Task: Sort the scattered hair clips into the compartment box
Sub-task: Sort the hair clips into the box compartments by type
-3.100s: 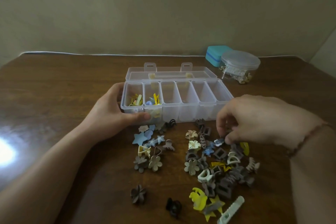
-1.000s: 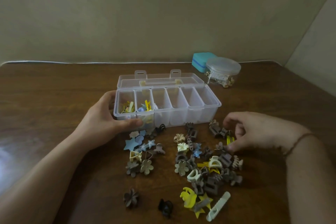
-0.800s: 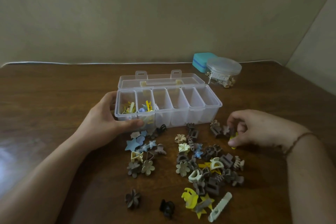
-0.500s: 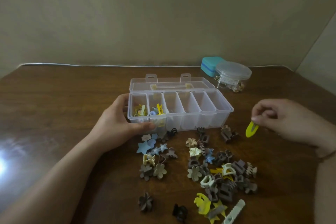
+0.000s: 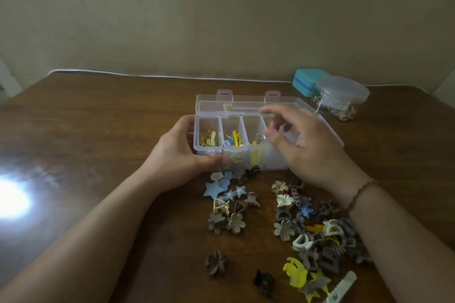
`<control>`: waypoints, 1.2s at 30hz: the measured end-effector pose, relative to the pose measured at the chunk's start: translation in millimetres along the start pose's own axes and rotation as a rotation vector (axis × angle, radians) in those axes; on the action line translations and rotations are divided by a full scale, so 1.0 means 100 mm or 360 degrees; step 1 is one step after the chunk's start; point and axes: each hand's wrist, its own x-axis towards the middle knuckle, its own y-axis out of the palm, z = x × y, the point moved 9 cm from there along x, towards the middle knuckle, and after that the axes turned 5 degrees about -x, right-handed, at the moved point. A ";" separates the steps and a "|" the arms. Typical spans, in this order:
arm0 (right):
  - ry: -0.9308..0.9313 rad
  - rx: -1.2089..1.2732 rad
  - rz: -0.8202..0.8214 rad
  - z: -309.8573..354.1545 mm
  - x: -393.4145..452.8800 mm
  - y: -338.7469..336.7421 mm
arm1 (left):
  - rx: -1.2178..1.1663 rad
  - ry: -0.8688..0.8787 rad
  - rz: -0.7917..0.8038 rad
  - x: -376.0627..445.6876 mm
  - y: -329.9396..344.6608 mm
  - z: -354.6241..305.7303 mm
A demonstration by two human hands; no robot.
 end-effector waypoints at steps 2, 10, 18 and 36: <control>-0.0056 -0.0091 -0.0077 0.06 -0.04 -0.20 | 0.0017 -0.0004 0.0003 0.00 0.01 -0.01; -0.0322 -0.0315 0.1140 0.24 -0.61 0.12 | 0.0048 -0.0016 -0.0002 -0.01 0.01 -0.01; 0.0051 -0.0326 0.1545 -0.02 -0.80 -0.02 | 0.0095 -0.0029 0.0001 0.00 0.01 -0.02; 0.0027 -0.0498 0.1338 -0.11 -0.69 0.01 | 0.0066 -0.0029 0.0005 0.00 0.02 -0.01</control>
